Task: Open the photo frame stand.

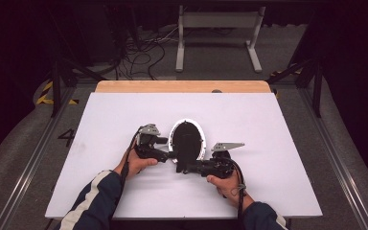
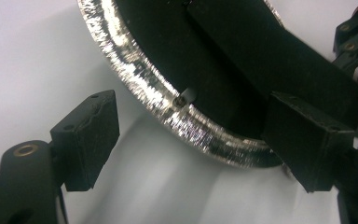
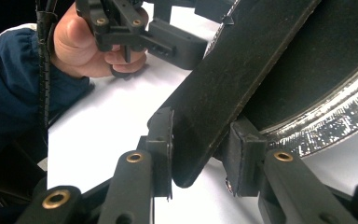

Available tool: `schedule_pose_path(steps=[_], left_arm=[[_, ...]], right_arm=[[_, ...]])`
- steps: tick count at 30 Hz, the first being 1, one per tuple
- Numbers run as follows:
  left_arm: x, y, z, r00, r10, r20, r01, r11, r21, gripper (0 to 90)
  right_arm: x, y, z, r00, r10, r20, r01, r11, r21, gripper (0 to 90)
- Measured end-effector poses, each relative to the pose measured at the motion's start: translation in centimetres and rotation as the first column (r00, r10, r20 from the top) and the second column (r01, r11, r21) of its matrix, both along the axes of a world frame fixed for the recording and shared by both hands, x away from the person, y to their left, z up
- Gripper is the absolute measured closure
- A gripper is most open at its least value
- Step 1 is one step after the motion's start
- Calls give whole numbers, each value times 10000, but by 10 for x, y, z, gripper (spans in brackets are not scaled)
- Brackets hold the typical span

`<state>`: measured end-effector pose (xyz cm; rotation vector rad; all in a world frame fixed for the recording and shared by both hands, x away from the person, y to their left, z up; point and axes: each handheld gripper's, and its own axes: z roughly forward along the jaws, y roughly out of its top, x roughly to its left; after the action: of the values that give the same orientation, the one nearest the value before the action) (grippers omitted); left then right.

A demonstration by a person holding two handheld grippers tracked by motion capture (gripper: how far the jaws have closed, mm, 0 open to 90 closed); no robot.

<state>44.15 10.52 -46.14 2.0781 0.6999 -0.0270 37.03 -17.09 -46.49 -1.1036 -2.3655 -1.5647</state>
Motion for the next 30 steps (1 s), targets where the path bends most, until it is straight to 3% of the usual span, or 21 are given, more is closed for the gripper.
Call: schedule_pose_path(steps=[9,12,16,19,25,28,30], left_arm=[[9,0,-3,9986,-92,-516,50,9967,-808,194],[9,0,-1,9996,-206,-168,194,9975,-677,272],[9,5,-1,9998,-54,-168,41,9973,-731,429],[7,4,2,9998,-83,179,93,9983,-567,441],[1,5,10,9977,34,681,41,9940,-1097,566],[-1,5,9,9983,-100,573,173,9916,-1281,593],[-1,4,7,9970,-506,591,571,9920,-1127,599]], right_arm=[[-1,0,1,9998,96,175,-94,9999,-120,664],[-1,0,1,9998,101,149,-99,9999,-123,663],[-1,-1,1,9999,123,115,-122,9998,-133,662],[-1,-2,1,9999,142,89,-140,9997,-177,661],[-1,-5,1,9999,161,-14,-162,9998,-147,658],[-1,-4,1,9996,253,99,-250,9992,-317,658],[0,-4,1,9997,215,113,-210,9989,-420,653]])
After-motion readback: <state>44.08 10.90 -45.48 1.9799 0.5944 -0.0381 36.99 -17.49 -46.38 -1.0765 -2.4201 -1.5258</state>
